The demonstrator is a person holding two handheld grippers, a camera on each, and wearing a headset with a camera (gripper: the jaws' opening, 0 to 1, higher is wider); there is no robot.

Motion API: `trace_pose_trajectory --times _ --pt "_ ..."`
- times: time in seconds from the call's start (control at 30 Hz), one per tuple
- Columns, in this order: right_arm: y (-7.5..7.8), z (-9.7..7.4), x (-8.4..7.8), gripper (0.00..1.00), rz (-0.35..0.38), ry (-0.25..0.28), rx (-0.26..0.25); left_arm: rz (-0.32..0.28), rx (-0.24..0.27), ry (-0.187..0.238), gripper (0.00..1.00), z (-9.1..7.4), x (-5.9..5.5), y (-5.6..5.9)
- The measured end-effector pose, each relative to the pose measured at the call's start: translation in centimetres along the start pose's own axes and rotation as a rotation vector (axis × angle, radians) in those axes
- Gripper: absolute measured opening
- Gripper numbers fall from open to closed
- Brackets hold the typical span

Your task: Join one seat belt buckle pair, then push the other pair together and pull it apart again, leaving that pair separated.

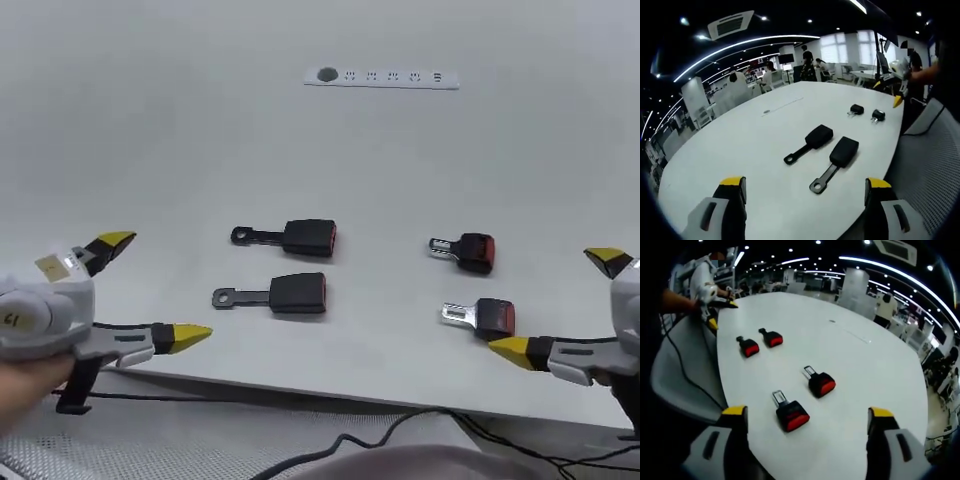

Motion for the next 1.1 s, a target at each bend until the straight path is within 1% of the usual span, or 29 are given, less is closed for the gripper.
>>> trace_pose_trajectory --times 0.1,0.2,0.4,0.5,0.77,0.83,0.9,0.93,1.03,1.1 --pt "-0.09 -0.17 -0.11 0.99 -0.013 -0.002 0.013 -0.002 -0.003 -0.002 1.00 0.02 -0.11 0.00" --pt "0.05 -0.35 -0.27 0.98 -0.013 -0.005 0.020 -0.001 0.001 -0.005 1.00 0.05 0.03 0.19" --pt "0.10 -0.52 -0.22 0.97 -0.009 -0.001 0.020 0.014 -0.003 -0.017 1.00 0.15 -0.08 0.48" --pt "-0.01 -0.52 -0.13 0.97 -0.013 0.003 0.021 0.011 -0.004 -0.017 1.00 0.14 -0.05 0.55" --pt "-0.22 -0.57 -0.41 0.97 -0.016 -0.005 0.022 0.016 -0.005 -0.021 1.00 0.09 -0.22 0.62" --pt "-0.24 -0.66 -0.39 0.97 -0.014 -0.002 0.023 0.016 -0.006 -0.020 1.00 0.06 -0.23 0.64" --pt "-0.28 -0.79 0.10 0.97 0.026 0.028 0.030 0.011 -0.010 -0.015 1.00 0.03 -0.18 0.73" --pt "-0.26 -0.85 0.28 0.97 0.035 0.038 0.033 0.010 -0.010 -0.016 1.00 0.01 -0.19 0.74" --pt "-0.04 -0.86 0.32 0.97 0.024 0.030 0.024 0.011 -0.010 -0.019 1.00 -0.02 -0.27 0.76" --pt "-0.02 -0.85 0.36 0.97 0.029 0.032 0.025 0.013 -0.014 -0.021 1.00 0.00 -0.32 0.84"
Point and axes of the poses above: the centre of the closed fingertips' face, and the gripper's own axes: z roughly forward along the fingers, y roughly to its right, x roughly out of its top, the point moved 3 cm from there along -z, roughly backward along the fingers, and after that the axes turned 4 degrees about -z, right-handed, at the moved point
